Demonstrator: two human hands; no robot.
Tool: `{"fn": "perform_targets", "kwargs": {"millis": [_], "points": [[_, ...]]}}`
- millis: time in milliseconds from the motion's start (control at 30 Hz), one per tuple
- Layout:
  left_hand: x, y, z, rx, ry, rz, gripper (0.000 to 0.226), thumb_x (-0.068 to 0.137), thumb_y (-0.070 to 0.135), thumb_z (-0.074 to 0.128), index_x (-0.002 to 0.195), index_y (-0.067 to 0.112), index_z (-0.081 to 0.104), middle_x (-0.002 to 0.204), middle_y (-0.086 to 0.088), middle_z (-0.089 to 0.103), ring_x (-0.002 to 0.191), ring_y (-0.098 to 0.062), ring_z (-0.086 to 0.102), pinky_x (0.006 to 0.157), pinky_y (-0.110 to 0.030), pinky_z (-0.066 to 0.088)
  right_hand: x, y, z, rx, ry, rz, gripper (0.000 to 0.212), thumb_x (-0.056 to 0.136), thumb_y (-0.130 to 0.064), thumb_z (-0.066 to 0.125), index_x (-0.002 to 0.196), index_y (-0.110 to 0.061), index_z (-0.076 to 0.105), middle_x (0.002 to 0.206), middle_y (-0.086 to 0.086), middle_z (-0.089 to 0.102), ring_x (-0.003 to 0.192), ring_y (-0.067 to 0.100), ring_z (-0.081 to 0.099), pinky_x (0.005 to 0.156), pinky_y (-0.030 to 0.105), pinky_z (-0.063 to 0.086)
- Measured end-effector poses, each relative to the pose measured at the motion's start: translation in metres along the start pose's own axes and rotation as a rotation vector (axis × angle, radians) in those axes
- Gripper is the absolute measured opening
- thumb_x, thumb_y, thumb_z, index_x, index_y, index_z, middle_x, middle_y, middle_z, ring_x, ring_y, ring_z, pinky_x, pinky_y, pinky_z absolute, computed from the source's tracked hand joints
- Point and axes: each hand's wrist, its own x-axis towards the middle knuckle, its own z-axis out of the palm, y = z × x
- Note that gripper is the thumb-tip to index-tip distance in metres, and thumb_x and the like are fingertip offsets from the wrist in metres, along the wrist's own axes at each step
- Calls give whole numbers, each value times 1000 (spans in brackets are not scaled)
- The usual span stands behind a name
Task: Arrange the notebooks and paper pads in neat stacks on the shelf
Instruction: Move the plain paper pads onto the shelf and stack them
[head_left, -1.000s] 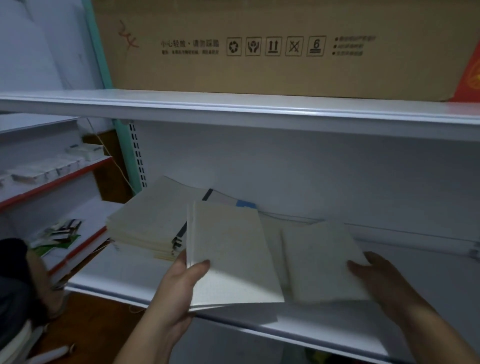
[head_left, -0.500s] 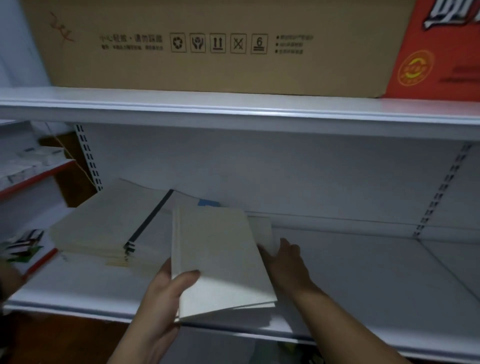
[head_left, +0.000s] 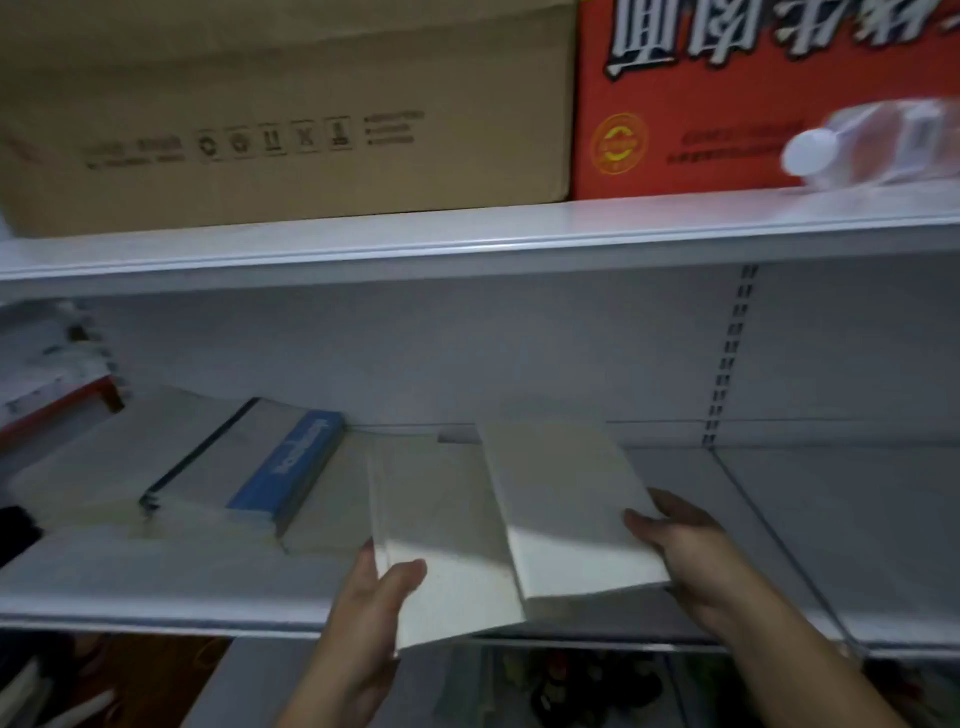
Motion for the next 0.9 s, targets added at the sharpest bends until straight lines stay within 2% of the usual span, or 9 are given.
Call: {"fn": "perform_targets", "kwargs": {"millis": [100,233,300,467,500,667,767,833,900], "points": [[-14,-25,82,10,-128,-40,35,89,-2,49,120,12,55,104,-14,71,95,-33,66,82,-40,51,-17,9,-45,-150,82,-59,18,87,-2,58,100,-13,65,94,4,71,86,21,68,78,31,53],[-42,-44,179,1,-264,-65,26,92,5,49,113,20,56,97,-8,74,85,-25,71,61,-32,55,-39,18,-133,-115,146,-25,20,90,-12,57,108,-14,64,103,-2,72,96,18,68,93,37,52],[-54,-52,222,24,-332,-82,18,95,16,48,110,22,56,92,-2,76,81,-19,73,60,-30,55,-52,18,-175,-70,168,-23,20,91,-11,56,108,-15,66,104,0,74,97,19,69,94,39,52],[-79,-70,324,60,-458,-160,25,97,34,42,116,21,48,105,3,64,103,-18,58,86,-33,45,-74,15,-259,-72,346,-46,19,91,-9,54,97,-17,70,94,-3,76,88,14,71,80,28,54],[-81,-75,342,67,-483,-186,23,96,33,44,116,20,48,100,4,62,102,-19,56,85,-33,44,-76,15,-276,-70,384,-44,18,91,-8,54,99,-14,69,94,-2,76,87,15,71,78,28,53],[-73,-103,422,112,-595,-230,23,91,6,49,111,13,58,90,-10,70,77,-25,65,59,-30,49,-73,8,-352,16,504,16,30,91,4,41,103,-7,66,102,14,72,94,30,67,71,29,50],[-58,-124,472,92,-640,-278,21,91,6,48,106,15,59,91,-10,71,77,-25,66,59,-30,48,-54,0,-398,-29,542,59,42,85,10,36,107,-7,66,105,15,71,99,33,65,76,31,48],[-43,-139,505,131,-671,-313,20,92,7,48,108,11,59,93,-12,71,78,-26,67,61,-30,49,-38,-5,-428,-108,558,87,40,83,10,39,106,-8,67,102,11,71,92,28,66,73,27,48],[-28,-151,536,219,-724,-332,19,92,7,50,106,2,61,87,-14,71,74,-26,67,58,-28,51,-26,-10,-458,-169,564,132,39,82,11,42,101,-10,68,91,6,71,71,16,64,57,18,46]]}}
